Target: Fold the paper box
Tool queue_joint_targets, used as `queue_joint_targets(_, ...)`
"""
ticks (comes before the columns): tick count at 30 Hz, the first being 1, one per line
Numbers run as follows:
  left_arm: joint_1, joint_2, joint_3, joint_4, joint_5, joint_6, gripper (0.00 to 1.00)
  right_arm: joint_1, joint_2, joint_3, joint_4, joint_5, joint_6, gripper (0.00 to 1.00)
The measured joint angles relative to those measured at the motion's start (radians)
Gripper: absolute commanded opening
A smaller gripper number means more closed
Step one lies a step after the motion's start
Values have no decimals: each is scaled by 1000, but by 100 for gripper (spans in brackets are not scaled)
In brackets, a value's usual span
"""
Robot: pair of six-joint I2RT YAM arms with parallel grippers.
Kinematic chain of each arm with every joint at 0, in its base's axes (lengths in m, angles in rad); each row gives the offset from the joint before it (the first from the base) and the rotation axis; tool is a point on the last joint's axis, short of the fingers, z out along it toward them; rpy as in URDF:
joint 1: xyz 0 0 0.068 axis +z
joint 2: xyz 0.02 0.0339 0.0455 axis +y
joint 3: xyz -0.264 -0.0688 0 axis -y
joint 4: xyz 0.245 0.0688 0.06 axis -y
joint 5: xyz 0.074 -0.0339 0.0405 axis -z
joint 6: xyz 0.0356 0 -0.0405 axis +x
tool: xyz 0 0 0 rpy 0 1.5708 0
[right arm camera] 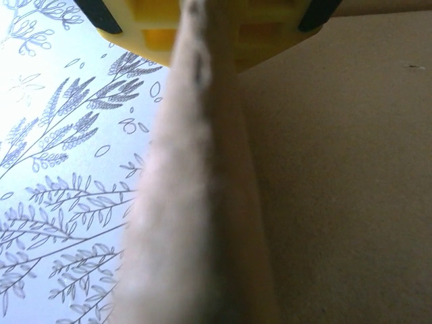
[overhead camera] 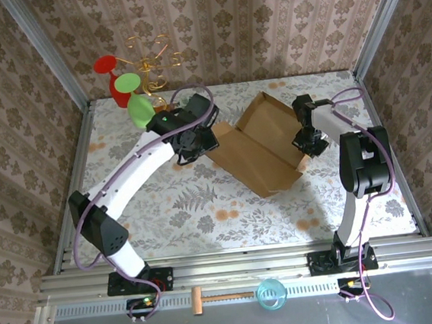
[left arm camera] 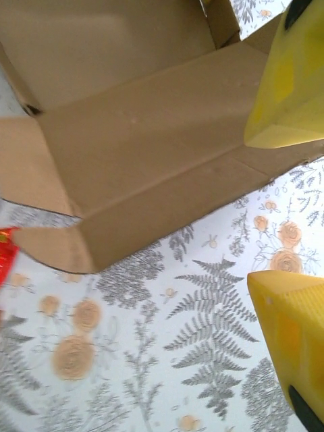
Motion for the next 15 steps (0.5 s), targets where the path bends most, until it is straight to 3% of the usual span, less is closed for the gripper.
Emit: queue_joint_targets(15, -14, 171, -17, 63, 47, -63, 55, 5, -32, -52, 28, -46, 69, 0)
